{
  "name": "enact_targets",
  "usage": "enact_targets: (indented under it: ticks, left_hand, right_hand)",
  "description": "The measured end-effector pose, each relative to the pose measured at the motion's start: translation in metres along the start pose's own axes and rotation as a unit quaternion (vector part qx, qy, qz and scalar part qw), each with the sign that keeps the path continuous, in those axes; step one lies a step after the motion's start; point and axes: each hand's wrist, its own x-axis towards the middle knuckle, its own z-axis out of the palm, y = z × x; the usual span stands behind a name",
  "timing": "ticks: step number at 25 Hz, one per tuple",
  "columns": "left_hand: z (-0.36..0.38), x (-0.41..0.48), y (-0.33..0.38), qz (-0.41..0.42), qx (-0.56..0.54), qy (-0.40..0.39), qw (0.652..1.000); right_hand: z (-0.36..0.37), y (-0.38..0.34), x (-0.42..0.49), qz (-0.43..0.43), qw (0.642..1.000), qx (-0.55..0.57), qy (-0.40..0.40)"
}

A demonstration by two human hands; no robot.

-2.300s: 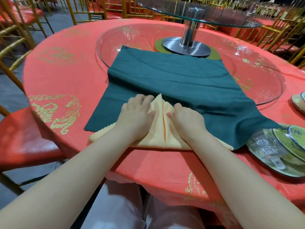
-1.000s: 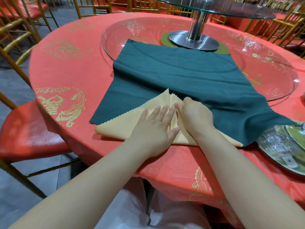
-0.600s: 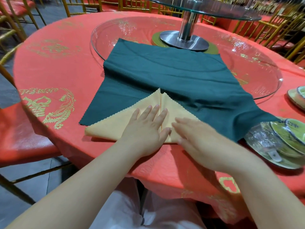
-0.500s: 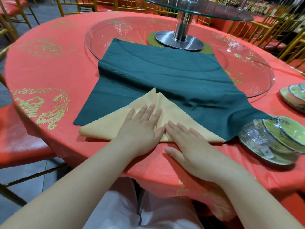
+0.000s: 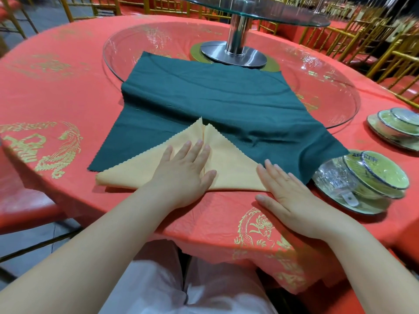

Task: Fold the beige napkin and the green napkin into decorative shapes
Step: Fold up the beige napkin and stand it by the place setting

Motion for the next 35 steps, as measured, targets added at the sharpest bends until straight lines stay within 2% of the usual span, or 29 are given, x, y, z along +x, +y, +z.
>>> enact_targets:
  ticks: [3,5,7,9,12,13,15,17,20,23,29,35]
  left_hand:
    - [0.001,0.000,0.001,-0.005,-0.003,-0.003,1.000]
    - [0.002,-0.001,0.001,-0.003,-0.021,0.010,1.000]
    - [0.002,-0.002,0.000,0.001,-0.053,0.026,0.998]
    - [0.003,-0.003,-0.001,0.013,-0.039,0.036,0.998]
    - [0.002,-0.008,-0.001,-0.011,-0.107,0.075,0.991]
    - [0.001,-0.010,0.000,-0.015,-0.142,0.088,0.986]
    - [-0.004,-0.015,-0.001,0.005,-0.187,0.100,0.977]
    - [-0.008,-0.023,-0.008,0.022,-0.204,0.091,0.974]
    - [-0.003,-0.034,-0.027,-0.031,-0.093,0.067,0.993]
    - [0.003,-0.042,-0.037,-0.085,-0.011,0.028,0.996]
    - [-0.001,-0.048,-0.045,-0.104,0.008,-0.001,0.995]
    - [-0.007,-0.057,-0.050,-0.106,0.026,-0.027,0.994]
  right_hand:
    - [-0.011,-0.009,0.000,0.012,0.999,-0.043,0.012]
    - [-0.019,-0.029,0.012,-0.037,0.996,-0.040,0.069]
    - [-0.028,-0.056,0.035,-0.121,0.986,0.078,0.087]
    - [-0.034,-0.080,0.061,-0.185,0.959,0.210,0.054]
    - [-0.029,-0.091,0.085,-0.152,0.922,0.357,-0.001]
    - [-0.024,-0.090,0.089,-0.148,0.927,0.344,0.005]
    - [-0.013,-0.085,0.099,-0.157,0.962,0.218,0.054]
    - [-0.008,-0.083,0.105,-0.168,0.975,0.131,0.059]
    - [-0.004,-0.083,0.107,-0.146,0.987,0.052,0.038]
    - [-0.003,-0.082,0.105,-0.138,0.989,0.020,0.044]
    - [0.000,-0.082,0.105,-0.087,0.995,-0.016,0.049]
    - [-0.007,-0.081,0.107,-0.102,0.994,0.005,0.024]
